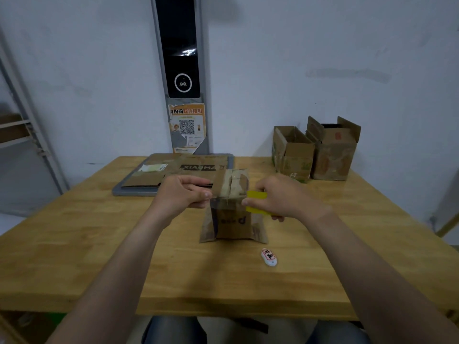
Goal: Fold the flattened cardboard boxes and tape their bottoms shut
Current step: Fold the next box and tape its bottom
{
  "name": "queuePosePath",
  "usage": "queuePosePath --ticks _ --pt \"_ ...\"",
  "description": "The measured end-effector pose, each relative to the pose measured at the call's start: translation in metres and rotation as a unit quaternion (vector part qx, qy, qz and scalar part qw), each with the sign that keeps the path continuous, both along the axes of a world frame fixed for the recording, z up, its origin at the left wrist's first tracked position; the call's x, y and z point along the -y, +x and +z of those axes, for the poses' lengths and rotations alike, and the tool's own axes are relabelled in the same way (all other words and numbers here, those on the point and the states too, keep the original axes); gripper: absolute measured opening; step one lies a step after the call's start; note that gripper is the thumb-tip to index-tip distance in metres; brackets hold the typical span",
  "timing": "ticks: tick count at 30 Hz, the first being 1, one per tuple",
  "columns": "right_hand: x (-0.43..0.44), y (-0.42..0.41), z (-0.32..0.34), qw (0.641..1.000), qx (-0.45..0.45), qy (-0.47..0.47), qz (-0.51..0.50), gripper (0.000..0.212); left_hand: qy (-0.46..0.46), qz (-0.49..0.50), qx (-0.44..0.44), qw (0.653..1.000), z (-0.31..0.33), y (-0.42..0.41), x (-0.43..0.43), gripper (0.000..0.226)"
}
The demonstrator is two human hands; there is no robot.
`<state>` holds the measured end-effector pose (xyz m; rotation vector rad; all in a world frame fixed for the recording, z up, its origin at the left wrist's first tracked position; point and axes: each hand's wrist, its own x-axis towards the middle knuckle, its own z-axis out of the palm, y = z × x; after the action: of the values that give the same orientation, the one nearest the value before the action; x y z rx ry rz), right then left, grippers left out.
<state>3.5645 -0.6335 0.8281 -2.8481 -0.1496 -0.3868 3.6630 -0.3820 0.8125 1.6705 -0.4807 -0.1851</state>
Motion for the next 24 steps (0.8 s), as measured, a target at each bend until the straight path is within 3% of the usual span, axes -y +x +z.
queuePosePath --ticks 5,9,12,19,24 --pt "0.017 0.008 -0.01 0.999 0.03 0.002 0.018 0.055 0.008 0.0 -0.027 1.0 -0.009 0.013 -0.001 0.03" --pt "0.034 0.014 -0.016 0.988 0.122 -0.093 -0.031 0.056 0.001 0.027 -0.041 0.999 -0.02 0.028 -0.009 0.028" --pt "0.043 0.02 -0.019 0.979 0.162 -0.115 -0.051 0.058 -0.002 0.029 -0.041 0.999 -0.026 0.036 -0.008 0.028" --pt "0.05 0.04 -0.022 0.975 0.159 -0.132 -0.079 0.06 -0.009 0.022 -0.057 0.998 -0.038 0.058 0.002 0.033" --pt "0.052 0.055 -0.035 0.979 0.14 -0.121 -0.084 0.074 -0.004 0.025 -0.059 0.998 -0.05 0.069 0.007 0.03"
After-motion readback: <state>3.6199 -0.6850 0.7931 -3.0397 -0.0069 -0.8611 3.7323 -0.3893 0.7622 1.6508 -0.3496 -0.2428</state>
